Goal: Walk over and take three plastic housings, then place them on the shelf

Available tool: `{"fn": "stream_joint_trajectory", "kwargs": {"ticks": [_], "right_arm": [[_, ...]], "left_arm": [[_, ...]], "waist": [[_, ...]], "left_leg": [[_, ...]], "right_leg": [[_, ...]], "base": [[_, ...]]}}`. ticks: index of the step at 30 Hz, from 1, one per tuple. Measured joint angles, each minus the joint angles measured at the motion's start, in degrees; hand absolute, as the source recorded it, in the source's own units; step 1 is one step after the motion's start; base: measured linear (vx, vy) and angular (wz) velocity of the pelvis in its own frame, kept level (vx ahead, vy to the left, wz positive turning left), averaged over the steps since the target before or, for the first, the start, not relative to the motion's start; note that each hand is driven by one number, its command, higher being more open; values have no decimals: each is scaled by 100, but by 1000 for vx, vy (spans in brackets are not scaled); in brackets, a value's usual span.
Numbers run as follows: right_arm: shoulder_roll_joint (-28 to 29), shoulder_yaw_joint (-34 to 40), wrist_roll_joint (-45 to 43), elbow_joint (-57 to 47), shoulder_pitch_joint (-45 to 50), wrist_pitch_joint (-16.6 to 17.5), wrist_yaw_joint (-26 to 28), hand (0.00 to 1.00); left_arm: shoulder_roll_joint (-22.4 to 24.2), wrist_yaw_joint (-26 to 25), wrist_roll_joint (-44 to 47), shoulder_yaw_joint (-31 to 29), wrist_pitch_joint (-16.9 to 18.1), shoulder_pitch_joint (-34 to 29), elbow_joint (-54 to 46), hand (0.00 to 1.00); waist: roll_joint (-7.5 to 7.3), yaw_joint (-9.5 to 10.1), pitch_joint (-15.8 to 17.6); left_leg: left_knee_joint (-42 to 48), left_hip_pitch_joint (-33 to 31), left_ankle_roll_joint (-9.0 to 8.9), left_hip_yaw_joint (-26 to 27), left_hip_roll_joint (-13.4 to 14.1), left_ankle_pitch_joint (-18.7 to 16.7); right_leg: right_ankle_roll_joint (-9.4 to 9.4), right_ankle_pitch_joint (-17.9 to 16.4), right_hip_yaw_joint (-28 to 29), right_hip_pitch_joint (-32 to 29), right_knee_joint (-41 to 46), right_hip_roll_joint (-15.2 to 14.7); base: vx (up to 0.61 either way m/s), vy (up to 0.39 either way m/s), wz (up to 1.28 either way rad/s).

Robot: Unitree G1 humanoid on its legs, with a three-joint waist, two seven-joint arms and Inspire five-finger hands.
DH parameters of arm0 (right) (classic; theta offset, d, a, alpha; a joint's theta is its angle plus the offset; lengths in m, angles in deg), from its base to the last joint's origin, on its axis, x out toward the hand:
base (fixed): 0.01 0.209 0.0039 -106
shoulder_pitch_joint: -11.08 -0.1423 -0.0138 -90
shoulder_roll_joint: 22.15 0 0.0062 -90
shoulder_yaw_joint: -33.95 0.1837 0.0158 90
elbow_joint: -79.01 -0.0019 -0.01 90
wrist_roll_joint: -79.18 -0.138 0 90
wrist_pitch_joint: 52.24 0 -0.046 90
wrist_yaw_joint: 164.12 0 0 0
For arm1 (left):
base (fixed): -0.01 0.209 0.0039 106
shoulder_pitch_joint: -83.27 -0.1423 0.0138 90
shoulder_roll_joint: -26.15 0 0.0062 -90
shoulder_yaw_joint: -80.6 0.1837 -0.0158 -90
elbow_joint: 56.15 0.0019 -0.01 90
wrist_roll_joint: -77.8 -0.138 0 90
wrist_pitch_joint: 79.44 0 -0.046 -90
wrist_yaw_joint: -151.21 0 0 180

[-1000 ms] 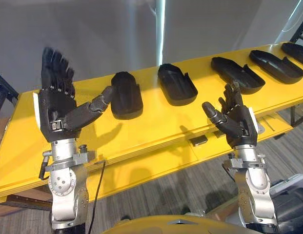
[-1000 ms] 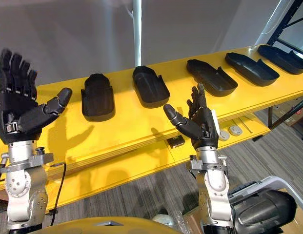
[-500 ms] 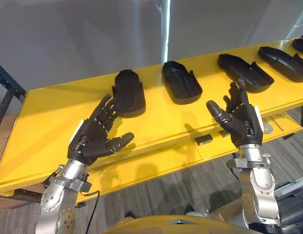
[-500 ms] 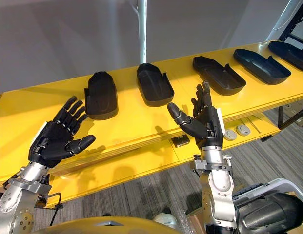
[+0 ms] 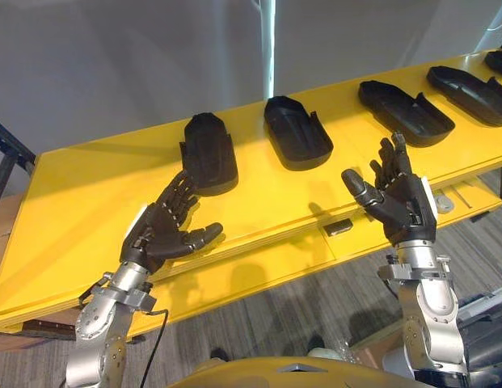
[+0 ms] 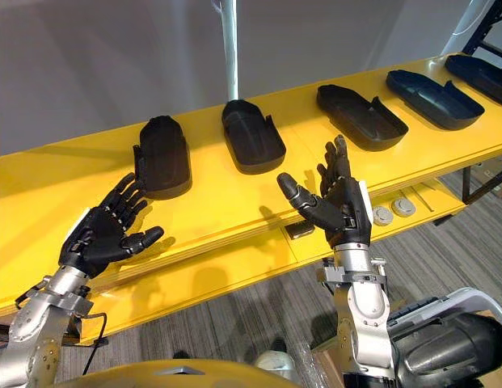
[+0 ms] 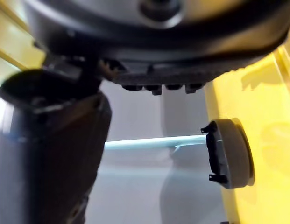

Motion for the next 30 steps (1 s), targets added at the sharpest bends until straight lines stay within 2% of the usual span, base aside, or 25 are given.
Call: {"fn": "stream_joint_trajectory", "kwargs": {"ticks": [9,17,30], "right_arm": [[0,32,45,0,18,8,-63,100],[0,34,43,0,91,9,-72,100],[0,34,38,-1,245,10,-62,100]], "left_arm": [[-15,-195,-25,419,-214,320,372,100],[-182,-414,-24,549,-224,664,663,100],[-176,-747,-24,572,-122,718,852,100]], "waist": [[10,-73,8],[9,-133,9],[9,-154,7]], "left_leg": [[1,-87,0,3,0,1],[0,-73,-4,27,1,-3],[-2,20,-12,165,0,-20]], "right_leg": [[6,6,-7,-89,-1,0],[7,7,6,-83,4,1],[28,26,155,-80,10,7]], "base": [[0,0,1],[0,0,0],[-10,2,-5]]}}
